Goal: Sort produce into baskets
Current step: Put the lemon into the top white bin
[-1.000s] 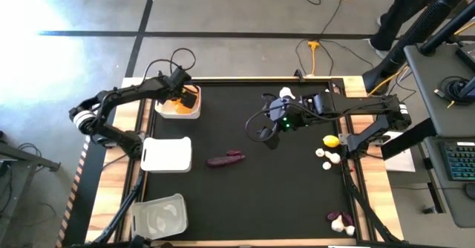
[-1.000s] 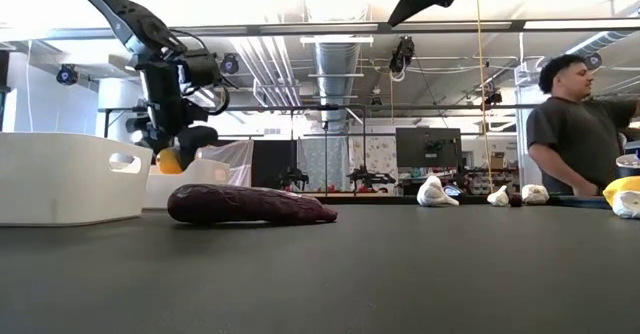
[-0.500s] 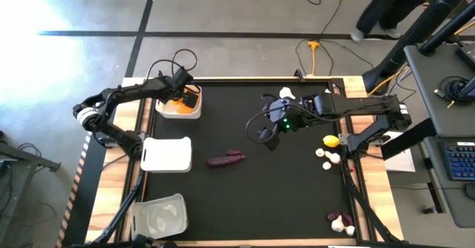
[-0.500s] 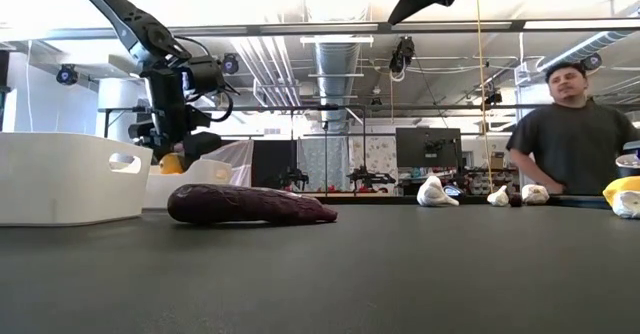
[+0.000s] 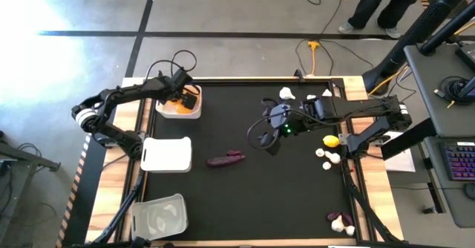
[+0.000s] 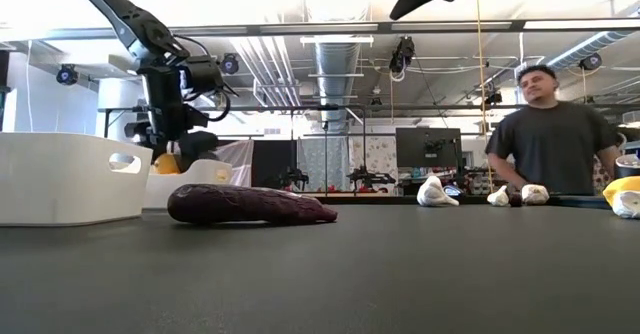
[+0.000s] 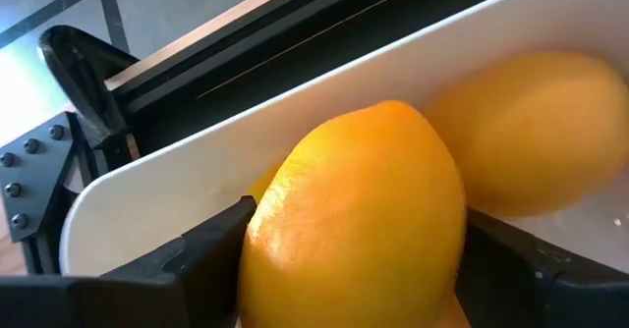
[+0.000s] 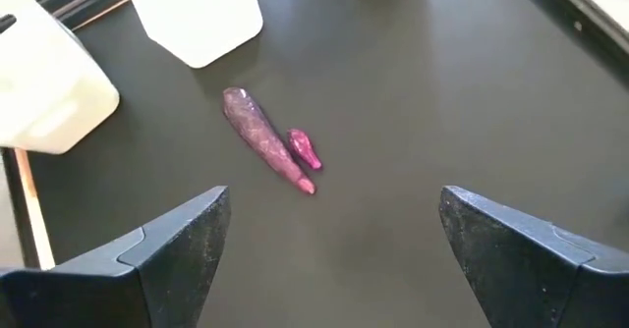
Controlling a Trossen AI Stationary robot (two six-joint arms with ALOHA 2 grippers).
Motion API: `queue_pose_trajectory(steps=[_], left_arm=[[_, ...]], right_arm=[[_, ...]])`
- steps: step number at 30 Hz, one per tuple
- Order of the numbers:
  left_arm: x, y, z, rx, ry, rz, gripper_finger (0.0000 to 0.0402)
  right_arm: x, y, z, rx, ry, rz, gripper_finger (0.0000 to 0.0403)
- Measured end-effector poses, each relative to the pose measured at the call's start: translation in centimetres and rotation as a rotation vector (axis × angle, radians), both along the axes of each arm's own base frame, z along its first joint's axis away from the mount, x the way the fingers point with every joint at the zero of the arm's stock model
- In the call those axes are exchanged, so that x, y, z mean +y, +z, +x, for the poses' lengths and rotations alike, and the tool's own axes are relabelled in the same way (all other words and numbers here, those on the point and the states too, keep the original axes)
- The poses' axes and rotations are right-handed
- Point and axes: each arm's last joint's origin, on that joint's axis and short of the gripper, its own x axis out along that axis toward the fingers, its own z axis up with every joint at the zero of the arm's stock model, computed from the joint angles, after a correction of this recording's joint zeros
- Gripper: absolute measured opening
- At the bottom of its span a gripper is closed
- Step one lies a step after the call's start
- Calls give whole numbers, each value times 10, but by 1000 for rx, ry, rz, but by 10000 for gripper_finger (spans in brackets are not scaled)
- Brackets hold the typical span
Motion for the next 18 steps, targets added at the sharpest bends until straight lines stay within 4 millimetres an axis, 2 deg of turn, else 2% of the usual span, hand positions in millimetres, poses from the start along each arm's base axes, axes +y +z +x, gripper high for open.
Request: queue_pose_trajectory(steps=[3, 9, 13, 18], left_arm=[[-3, 7, -3, -5, -4, 7, 297], [-13, 26, -11, -44, -31, 26, 323], [-24, 43, -13, -196, -93, 4, 334], [-46, 71, -11, -414, -217, 15, 336]], right_arm=[[-1, -3, -4, 36, -58, 39, 357], [-5, -16, -19, 220, -153, 48, 357], [-12, -30, -31, 376, -207, 50, 357], [-28, -65, -50, 652, -233, 115, 357]])
